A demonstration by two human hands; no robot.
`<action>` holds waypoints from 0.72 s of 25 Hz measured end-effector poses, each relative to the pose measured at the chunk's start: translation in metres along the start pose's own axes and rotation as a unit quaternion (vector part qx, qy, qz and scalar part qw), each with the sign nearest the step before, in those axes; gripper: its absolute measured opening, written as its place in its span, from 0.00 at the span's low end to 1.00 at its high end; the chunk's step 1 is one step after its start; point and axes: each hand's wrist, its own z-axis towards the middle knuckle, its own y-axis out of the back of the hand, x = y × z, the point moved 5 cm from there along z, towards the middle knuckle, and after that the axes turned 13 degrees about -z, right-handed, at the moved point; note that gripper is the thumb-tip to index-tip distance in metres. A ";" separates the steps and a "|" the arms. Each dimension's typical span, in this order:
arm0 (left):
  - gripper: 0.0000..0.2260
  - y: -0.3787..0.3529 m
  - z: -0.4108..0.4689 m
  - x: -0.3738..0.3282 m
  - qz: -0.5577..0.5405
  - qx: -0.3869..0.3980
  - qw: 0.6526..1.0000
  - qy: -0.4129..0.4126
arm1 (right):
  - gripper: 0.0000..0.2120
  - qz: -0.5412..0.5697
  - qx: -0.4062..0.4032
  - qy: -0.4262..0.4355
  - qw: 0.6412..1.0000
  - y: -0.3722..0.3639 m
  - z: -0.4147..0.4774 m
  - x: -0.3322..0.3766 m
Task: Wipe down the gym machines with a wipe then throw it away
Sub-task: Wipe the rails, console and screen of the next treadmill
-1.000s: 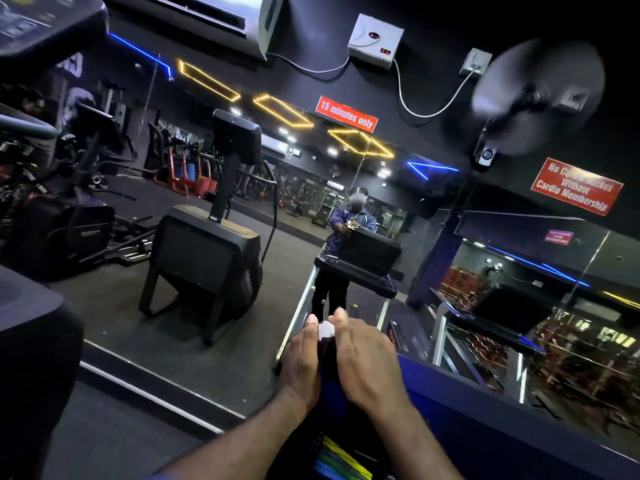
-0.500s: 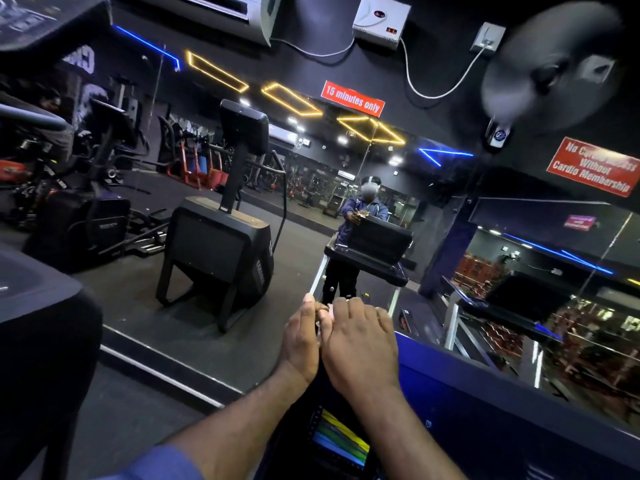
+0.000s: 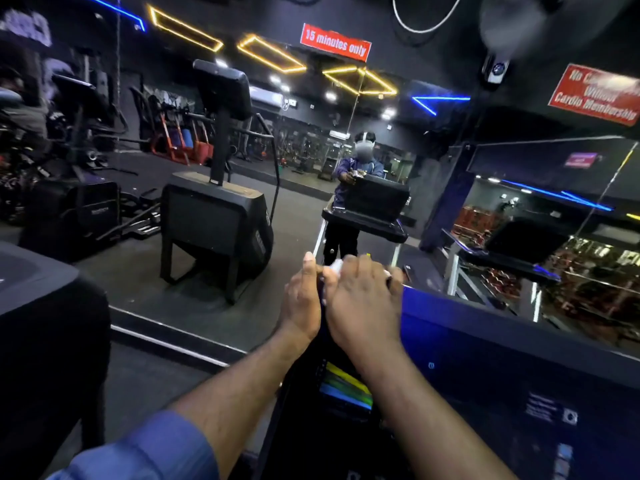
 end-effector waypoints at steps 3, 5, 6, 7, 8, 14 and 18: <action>0.34 -0.005 -0.003 -0.010 0.051 0.026 0.998 -0.009 | 0.19 -0.031 0.031 0.079 0.996 0.002 0.002 0.008; 0.31 -0.006 -0.003 -0.011 0.108 0.040 0.993 -0.011 | 0.26 -0.072 0.043 0.069 0.994 -0.011 -0.008 -0.031; 0.29 -0.007 -0.003 -0.010 0.126 0.048 0.991 -0.008 | 0.29 -0.079 0.045 0.039 0.995 -0.020 -0.014 -0.059; 0.27 -0.008 -0.002 -0.009 0.142 0.058 0.988 -0.009 | 0.29 -0.072 0.047 -0.002 0.996 -0.027 -0.022 -0.087; 0.25 -0.008 -0.001 -0.007 0.156 0.066 0.985 -0.012 | 0.29 -0.063 0.050 -0.041 0.996 -0.033 -0.029 -0.112; 0.25 -0.009 -0.005 -0.012 0.164 0.056 0.984 -0.041 | 0.28 0.004 -0.016 -0.055 0.998 -0.022 -0.019 -0.061; 0.34 -0.006 -0.003 -0.007 0.147 0.037 0.988 0.005 | 0.32 -0.005 -0.043 0.084 0.996 -0.011 -0.007 -0.007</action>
